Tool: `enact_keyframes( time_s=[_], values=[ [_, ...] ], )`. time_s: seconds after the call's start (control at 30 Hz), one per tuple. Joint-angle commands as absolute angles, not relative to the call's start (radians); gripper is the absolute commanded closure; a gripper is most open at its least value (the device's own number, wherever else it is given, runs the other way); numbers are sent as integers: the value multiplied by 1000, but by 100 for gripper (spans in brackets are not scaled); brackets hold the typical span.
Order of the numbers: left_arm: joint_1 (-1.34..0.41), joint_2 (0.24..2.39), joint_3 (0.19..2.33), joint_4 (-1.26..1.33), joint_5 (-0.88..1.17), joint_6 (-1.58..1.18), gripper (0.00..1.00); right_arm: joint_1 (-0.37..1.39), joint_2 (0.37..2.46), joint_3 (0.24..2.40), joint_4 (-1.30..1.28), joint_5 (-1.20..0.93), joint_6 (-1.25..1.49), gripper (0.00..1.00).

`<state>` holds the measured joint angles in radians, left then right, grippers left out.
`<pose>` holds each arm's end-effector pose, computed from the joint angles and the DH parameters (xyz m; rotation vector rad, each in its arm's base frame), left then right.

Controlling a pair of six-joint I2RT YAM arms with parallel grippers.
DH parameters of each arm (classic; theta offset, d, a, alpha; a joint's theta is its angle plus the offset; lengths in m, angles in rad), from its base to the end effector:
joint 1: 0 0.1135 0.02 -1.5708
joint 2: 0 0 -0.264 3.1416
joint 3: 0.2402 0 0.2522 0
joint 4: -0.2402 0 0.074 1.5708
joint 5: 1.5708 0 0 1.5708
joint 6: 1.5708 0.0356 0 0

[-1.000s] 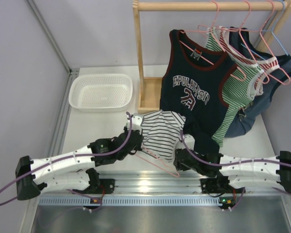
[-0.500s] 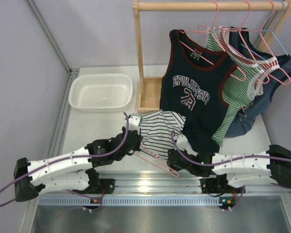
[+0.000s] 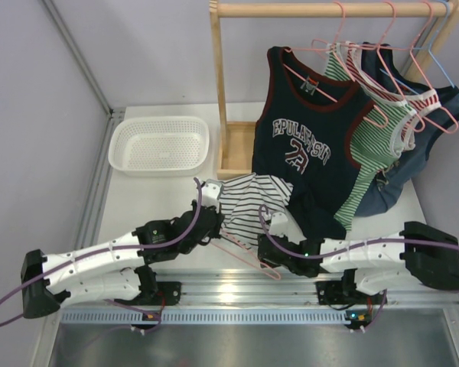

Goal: Place the tank top on the hanger

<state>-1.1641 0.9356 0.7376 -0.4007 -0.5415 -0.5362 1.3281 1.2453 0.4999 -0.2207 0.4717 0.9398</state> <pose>0.0966 -0.1780 0.2778 0.3528 2.0760 -0.4455 0.0677 0.2061 0.1546 -0.2906 2.4236 0.4404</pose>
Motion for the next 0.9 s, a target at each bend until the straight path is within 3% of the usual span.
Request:
enact_keyframes(
  time_s=[0.0,0.13,0.43,0.57,0.87],
  values=[
    [-1164,927,733,-344,-548,-528,100,1350,1255,545,-224,528,973,56],
    [-1164,928,732,-337,-543,-528,100,1350,1276,551,-212,534,966,55],
    [-1164,923,735,-348,-577,-523,100,1348,1255,561,-273,567,996,91],
    [-1164,937,750,-370,-653,-534,100,1344,1183,546,-346,581,1012,100],
    [-1163,1014,791,-382,-830,-566,100,1335,1022,519,-457,569,1009,100]
  ],
)
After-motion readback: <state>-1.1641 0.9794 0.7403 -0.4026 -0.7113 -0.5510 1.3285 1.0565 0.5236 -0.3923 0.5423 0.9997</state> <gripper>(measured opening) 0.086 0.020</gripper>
